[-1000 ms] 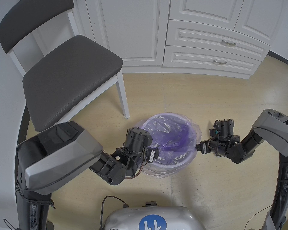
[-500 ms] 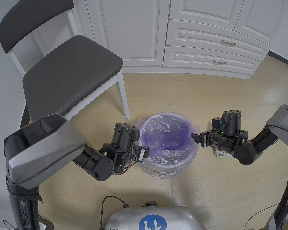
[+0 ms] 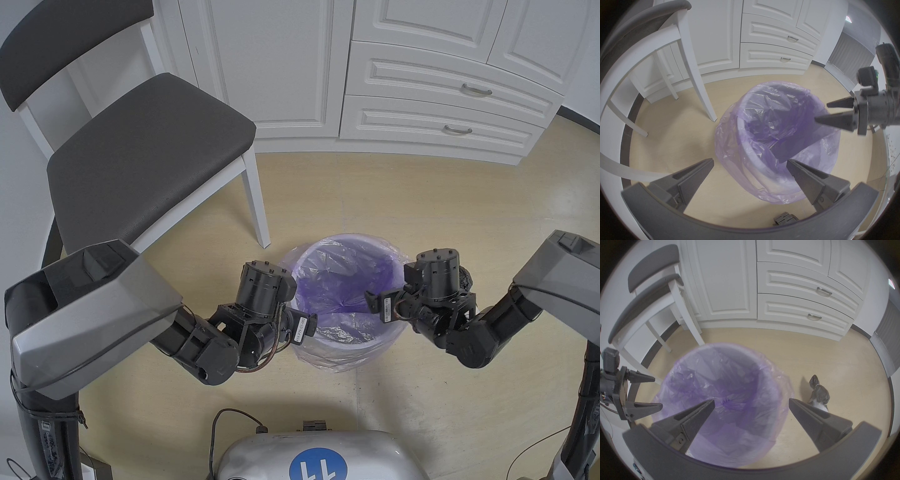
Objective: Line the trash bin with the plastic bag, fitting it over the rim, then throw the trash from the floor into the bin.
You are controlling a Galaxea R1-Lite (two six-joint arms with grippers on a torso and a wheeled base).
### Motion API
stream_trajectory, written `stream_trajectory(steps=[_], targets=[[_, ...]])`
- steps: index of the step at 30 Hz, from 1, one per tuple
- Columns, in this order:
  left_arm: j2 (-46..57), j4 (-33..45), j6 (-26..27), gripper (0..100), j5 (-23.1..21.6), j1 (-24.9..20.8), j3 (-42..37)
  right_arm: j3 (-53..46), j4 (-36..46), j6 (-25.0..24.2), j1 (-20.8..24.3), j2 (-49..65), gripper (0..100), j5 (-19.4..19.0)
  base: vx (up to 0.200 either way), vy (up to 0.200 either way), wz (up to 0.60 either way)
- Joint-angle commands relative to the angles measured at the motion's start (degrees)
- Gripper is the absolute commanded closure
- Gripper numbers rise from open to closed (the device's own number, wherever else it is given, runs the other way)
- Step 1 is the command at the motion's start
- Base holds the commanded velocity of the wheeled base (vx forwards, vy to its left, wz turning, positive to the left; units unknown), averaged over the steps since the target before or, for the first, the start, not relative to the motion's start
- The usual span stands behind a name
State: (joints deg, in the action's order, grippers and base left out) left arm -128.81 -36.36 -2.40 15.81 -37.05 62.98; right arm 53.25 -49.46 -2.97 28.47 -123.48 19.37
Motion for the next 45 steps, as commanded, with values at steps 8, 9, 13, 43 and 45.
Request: stream_trajectory(steps=[8,9,13,43,45], targets=[[-1.18,-0.29,-0.15,0,0.01,-0.66,0.13,-5.08,-0.46,5.96,2.03,-2.03,0,3.13,0.000,0.000,0.00],[-1.18,-0.29,-0.24,0,0.01,-0.75,0.13,-6.31,-0.46,7.02,2.03,-1.15,0,3.04,0.000,0.000,0.00],[-2.41,-1.25,-0.59,0,0.01,-1.45,0.57,-10.18,-0.55,10.45,2.38,1.66,0,1.28,0.000,0.000,0.00],[-1.71,5.60,6.27,0,-11.50,6.11,-4.44,-17.65,-0.64,22.57,-5.61,6.14,0,-8.12,0.000,0.000,0.00],[-3.56,5.60,5.92,0,-11.50,6.64,-2.86,-17.39,-0.64,23.19,-6.84,5.71,0,-8.82,0.000,0.000,0.00]])
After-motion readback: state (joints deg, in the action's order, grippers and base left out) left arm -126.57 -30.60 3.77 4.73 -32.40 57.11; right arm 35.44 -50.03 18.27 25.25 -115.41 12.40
